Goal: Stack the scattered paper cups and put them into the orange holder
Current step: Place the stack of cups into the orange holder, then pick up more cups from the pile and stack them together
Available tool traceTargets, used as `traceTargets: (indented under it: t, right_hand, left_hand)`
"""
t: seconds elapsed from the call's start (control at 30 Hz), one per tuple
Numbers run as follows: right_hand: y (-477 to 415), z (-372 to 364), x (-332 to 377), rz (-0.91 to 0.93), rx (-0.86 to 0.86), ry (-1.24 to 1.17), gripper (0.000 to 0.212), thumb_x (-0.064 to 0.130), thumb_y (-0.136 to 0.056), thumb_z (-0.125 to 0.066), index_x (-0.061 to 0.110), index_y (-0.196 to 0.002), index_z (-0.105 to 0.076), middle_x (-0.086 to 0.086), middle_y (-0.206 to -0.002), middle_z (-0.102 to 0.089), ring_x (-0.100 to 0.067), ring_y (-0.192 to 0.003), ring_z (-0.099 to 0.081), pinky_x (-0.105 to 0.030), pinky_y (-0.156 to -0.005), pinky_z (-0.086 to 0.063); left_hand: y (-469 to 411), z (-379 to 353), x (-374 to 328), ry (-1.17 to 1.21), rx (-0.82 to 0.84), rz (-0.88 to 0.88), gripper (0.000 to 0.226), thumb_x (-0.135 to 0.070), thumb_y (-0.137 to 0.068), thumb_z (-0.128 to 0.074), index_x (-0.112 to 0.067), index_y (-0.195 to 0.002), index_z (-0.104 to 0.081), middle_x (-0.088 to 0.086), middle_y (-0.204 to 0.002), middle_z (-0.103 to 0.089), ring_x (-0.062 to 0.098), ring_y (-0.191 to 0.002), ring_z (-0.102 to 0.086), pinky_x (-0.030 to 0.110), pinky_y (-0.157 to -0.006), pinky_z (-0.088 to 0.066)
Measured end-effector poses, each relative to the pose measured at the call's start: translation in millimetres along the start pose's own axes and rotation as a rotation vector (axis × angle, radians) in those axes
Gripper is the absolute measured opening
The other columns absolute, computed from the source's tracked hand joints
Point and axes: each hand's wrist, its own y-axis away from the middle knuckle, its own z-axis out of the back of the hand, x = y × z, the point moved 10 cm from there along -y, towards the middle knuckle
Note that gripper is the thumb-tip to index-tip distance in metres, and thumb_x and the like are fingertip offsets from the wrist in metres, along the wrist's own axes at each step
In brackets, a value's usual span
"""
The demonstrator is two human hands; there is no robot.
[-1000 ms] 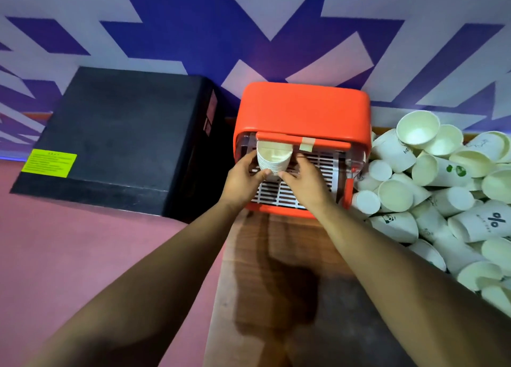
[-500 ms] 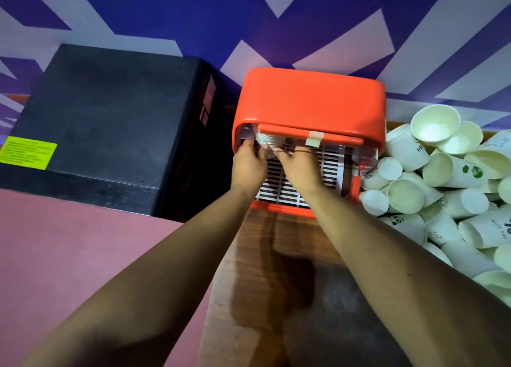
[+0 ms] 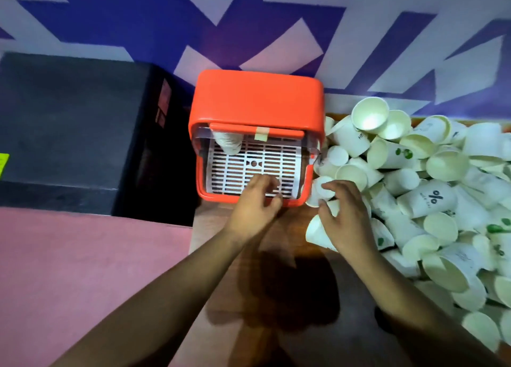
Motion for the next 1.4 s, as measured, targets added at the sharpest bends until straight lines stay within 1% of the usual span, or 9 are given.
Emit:
traceTargets:
  t: [0.1, 0.2, 0.4, 0.5, 0.63, 0.8, 1.07, 1.27, 1.4]
  right_hand:
    - [12.1, 30.1, -37.1, -0.027, -0.044, 0.104, 0.034, 0.024, -0.085, -0.054, 0.007, -0.114, -0.060, -0.009, -0.119, -0.053, -0.028, -0.111, -0.054, -0.040, -0.096, -0.047]
    - [16.7, 34.4, -69.2, -0.097, -0.010, 0.166, 0.039, 0.017, -0.083, -0.067, 0.005, -0.119, -0.058, -0.013, -0.120, -0.052, -0.032, -0.113, -0.054, -0.047, -0.095, -0.048]
    - [6.2, 19.3, -99.7, -0.217, 0.102, 0.335, 0.049, 0.027, -0.087, -0.066, -0.003, -0.123, -0.054, -0.022, -0.117, -0.055, -0.038, -0.111, -0.052, -0.045, -0.094, -0.046]
    - [4.3, 9.8, -110.2, -0.262, 0.184, 0.390, 0.046, 0.031, -0.089, -0.063, 0.004, -0.124, -0.051, -0.017, -0.121, -0.053, -0.034, -0.113, -0.051, -0.043, -0.094, -0.045]
    - [6.6, 10.7, -116.1, -0.230, 0.150, 0.304, 0.033, 0.014, -0.091, -0.060, 0.006, -0.123, -0.054, -0.014, -0.118, -0.056, -0.031, -0.111, -0.054, -0.041, -0.092, -0.047]
    - [12.2, 32.2, -124.1, -0.293, 0.064, 0.053, 0.030, 0.003, -0.093, -0.054, 0.010, -0.121, -0.059, -0.006, -0.115, -0.064, -0.020, -0.107, -0.059, -0.024, -0.083, -0.040]
    - [35.2, 91.5, -106.0, -0.228, -0.085, -0.204, 0.030, 0.004, -0.089, -0.061, 0.013, -0.118, -0.063, 0.006, -0.095, -0.063, -0.013, -0.093, -0.062, -0.027, -0.084, -0.048]
    - [67.3, 113.0, -97.0, -0.227, -0.164, -0.331, 0.021, 0.007, -0.090, -0.064, 0.015, -0.109, -0.066, 0.007, -0.096, -0.068, -0.006, -0.089, -0.063, -0.007, -0.079, -0.045]
    - [84.4, 110.5, -81.9, -0.217, -0.125, -0.456, 0.015, 0.008, -0.089, -0.065, 0.020, -0.096, -0.064, 0.008, -0.087, -0.067, -0.007, -0.085, -0.064, -0.015, -0.075, -0.049]
  left_hand:
    - [-4.8, -38.4, -34.5, -0.128, 0.065, -0.117, 0.028, -0.019, -0.089, -0.064, -0.013, -0.116, -0.061, 0.002, -0.114, -0.059, 0.019, -0.108, -0.056, 0.031, -0.092, -0.044]
    - [-19.7, -72.1, -53.6, -0.310, 0.048, -0.205, 0.039, -0.023, -0.087, -0.064, -0.012, -0.124, -0.060, 0.007, -0.120, -0.059, 0.028, -0.109, -0.059, 0.042, -0.093, -0.046]
    - [-36.9, -117.9, -52.2, -0.729, 0.108, -0.194, 0.060, -0.022, -0.090, -0.060, -0.016, -0.147, -0.042, 0.013, -0.142, -0.049, 0.034, -0.125, -0.044, 0.046, -0.102, -0.035]
    - [-39.4, -115.5, -57.3, -0.800, 0.043, -0.224, 0.058, -0.016, -0.085, -0.063, -0.020, -0.141, -0.049, 0.008, -0.133, -0.058, 0.032, -0.118, -0.048, 0.045, -0.096, -0.036]
    - [-33.5, -115.3, -59.0, -0.795, 0.038, -0.268, 0.058, -0.023, -0.076, -0.074, -0.016, -0.131, -0.057, 0.007, -0.128, -0.063, 0.034, -0.118, -0.052, 0.047, -0.096, -0.037]
    - [-25.0, -110.1, -53.8, -0.622, -0.011, -0.233, 0.065, -0.039, -0.077, -0.079, -0.012, -0.131, -0.056, 0.009, -0.127, -0.061, 0.032, -0.116, -0.054, 0.046, -0.096, -0.040]
    - [18.0, -84.8, -72.2, -0.128, -0.066, -0.137, 0.062, -0.017, -0.080, -0.078, -0.018, -0.136, -0.052, 0.001, -0.118, -0.042, 0.016, -0.110, -0.047, 0.030, -0.090, -0.052]
    - [83.2, -64.3, -45.8, 0.243, -0.111, 0.090, 0.048, -0.026, -0.078, -0.078, -0.024, -0.115, -0.046, 0.002, -0.118, -0.057, 0.016, -0.109, -0.058, 0.027, -0.087, -0.052]
    - [124.8, -77.9, -23.5, 0.552, -0.024, 0.243, 0.051, -0.013, -0.085, -0.078, -0.023, -0.128, -0.053, -0.001, -0.127, -0.064, 0.016, -0.118, -0.062, 0.031, -0.095, -0.054]
